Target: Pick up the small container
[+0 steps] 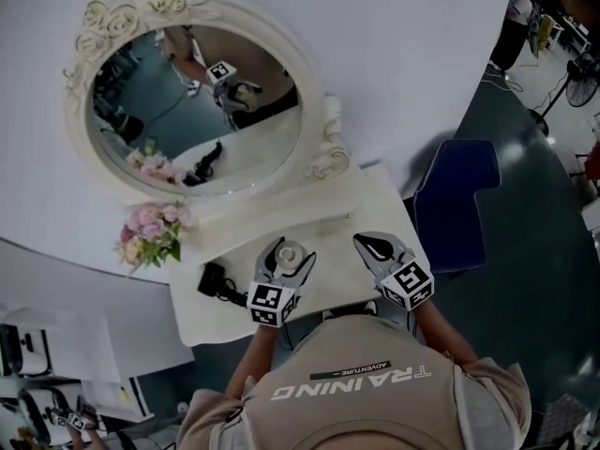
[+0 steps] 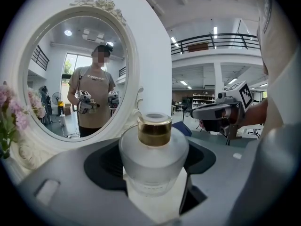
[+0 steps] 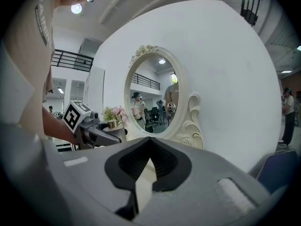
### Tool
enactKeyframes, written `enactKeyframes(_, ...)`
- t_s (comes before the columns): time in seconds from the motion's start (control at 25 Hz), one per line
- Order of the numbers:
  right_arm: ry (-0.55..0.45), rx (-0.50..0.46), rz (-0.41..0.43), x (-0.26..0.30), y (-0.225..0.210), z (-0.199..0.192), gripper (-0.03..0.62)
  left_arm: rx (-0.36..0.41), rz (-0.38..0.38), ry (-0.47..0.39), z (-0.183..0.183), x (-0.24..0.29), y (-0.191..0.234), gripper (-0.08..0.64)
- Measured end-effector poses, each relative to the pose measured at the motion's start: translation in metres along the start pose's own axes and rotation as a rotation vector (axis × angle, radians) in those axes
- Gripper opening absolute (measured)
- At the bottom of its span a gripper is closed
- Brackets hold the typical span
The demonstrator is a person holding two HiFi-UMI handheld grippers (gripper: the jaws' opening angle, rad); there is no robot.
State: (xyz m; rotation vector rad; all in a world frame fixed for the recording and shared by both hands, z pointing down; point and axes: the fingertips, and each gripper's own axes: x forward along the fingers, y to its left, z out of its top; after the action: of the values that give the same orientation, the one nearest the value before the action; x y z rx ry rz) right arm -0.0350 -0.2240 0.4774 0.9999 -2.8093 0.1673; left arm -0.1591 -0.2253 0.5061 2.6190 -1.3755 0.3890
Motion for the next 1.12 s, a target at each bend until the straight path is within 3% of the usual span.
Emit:
enactKeyframes(0.48, -0.03, -0.004, -0.025, -0.01, 0.002, -0.002, 0.002, -0.025, 0.013, -0.006, -0.008, 0.0, -0.002, 0.356)
enactKeyframes(1.12, -0.012, 0.022, 0.001, -0.007, 0.006, -0.014, 0.003, -0.03, 0.012, -0.009, -0.012, 0.0, -0.007, 0.356)
